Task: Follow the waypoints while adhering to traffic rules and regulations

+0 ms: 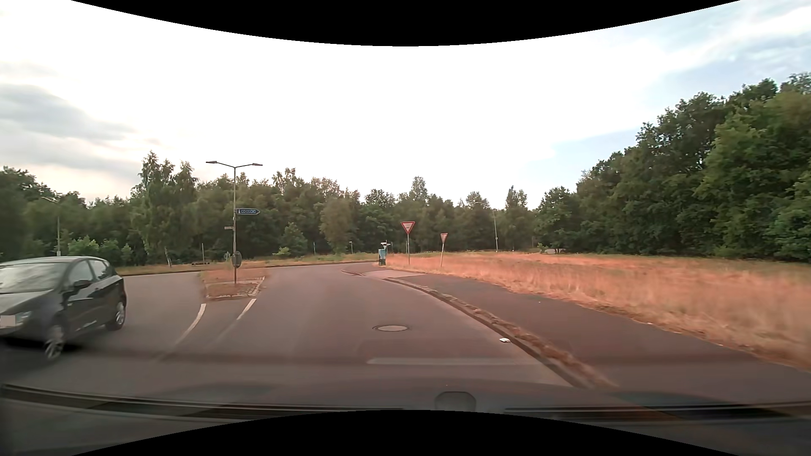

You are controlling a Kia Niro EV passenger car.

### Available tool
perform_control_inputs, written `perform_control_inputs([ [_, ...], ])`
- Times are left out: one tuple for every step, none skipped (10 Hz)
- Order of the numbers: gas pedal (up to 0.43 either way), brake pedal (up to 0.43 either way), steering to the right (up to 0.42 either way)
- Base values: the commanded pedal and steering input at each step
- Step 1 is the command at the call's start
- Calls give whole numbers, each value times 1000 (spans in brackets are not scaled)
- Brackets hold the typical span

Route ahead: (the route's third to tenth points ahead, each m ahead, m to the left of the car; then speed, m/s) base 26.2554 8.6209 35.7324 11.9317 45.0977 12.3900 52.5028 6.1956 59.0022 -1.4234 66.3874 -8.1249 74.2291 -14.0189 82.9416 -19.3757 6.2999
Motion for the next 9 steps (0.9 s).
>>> perform_control_inputs([
  [0,0,-150],
  [0,0,-154],
  [0,0,-153],
  [8,0,-148],
  [39,0,-147],
  [39,0,-145],
  [39,0,-143],
  [39,0,-139],
  [39,0,-135],
])
